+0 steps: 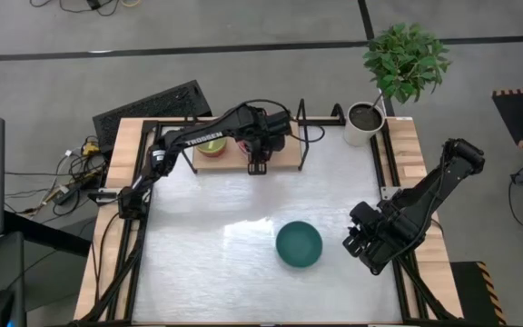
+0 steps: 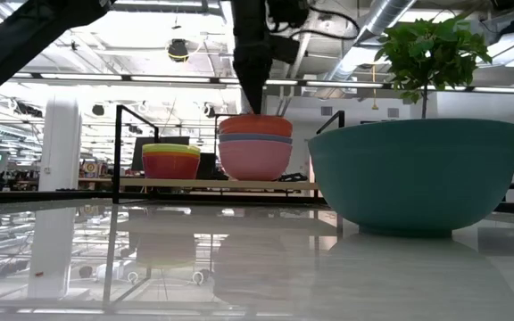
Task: Place and stack bowls onto a shelf
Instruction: Stack the orange bowl on top of the blue bowl on the shelf
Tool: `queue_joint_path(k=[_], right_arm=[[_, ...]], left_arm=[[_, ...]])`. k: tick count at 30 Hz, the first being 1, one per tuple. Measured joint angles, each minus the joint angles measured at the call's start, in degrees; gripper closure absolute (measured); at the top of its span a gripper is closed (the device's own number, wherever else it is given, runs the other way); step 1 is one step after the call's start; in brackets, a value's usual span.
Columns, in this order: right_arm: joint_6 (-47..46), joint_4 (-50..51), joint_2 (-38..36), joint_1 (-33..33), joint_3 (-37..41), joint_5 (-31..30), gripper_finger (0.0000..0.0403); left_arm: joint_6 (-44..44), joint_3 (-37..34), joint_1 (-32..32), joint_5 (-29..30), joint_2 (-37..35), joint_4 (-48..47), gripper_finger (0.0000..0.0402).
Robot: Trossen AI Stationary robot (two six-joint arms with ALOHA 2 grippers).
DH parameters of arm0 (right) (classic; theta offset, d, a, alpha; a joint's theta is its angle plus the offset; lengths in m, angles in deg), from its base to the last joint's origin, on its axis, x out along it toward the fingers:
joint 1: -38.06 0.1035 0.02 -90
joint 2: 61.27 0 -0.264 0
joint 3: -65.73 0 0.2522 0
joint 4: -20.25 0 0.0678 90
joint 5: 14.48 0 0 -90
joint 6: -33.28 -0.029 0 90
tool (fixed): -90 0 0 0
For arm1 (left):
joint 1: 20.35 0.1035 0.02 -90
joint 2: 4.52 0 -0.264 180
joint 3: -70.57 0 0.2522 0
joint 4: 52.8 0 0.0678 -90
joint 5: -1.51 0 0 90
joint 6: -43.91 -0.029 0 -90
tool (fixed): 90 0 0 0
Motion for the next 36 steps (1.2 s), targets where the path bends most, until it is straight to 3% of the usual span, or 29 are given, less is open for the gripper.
queue_joint_path(k=[8,14,22,26,31,36], right_arm=[[0.6,0.0,0.0,0.0,0.0,0.0,0.0207],[1.5,0.0,0.0,0.0,0.0,0.0,0.0207],[1.5,-0.3,0.0,1.1,0.0,0.0,0.0207],[1.2,-0.4,0.0,1.8,0.0,0.0,0.0207],[1.2,-0.4,0.0,2.0,0.0,0.1,0.0207],[1.2,-0.2,0.0,2.0,0.0,0.1,0.0207]], left_arm=[[4.2,-0.5,-0.2,-0.9,-4.0,-1.4,0.0279],[2.5,-2.3,-3.2,6.5,-4.2,1.9,0.0389],[3.0,-10.0,-6.2,13.3,-4.0,8.7,0.0401],[4.8,-13.3,-6.2,14.0,-4.0,11.2,0.0401],[5.8,-11.2,-7.1,12.5,-4.5,11.0,0.0401],[5.7,-8.8,-7.9,21.3,-4.9,11.6,0.0401]])
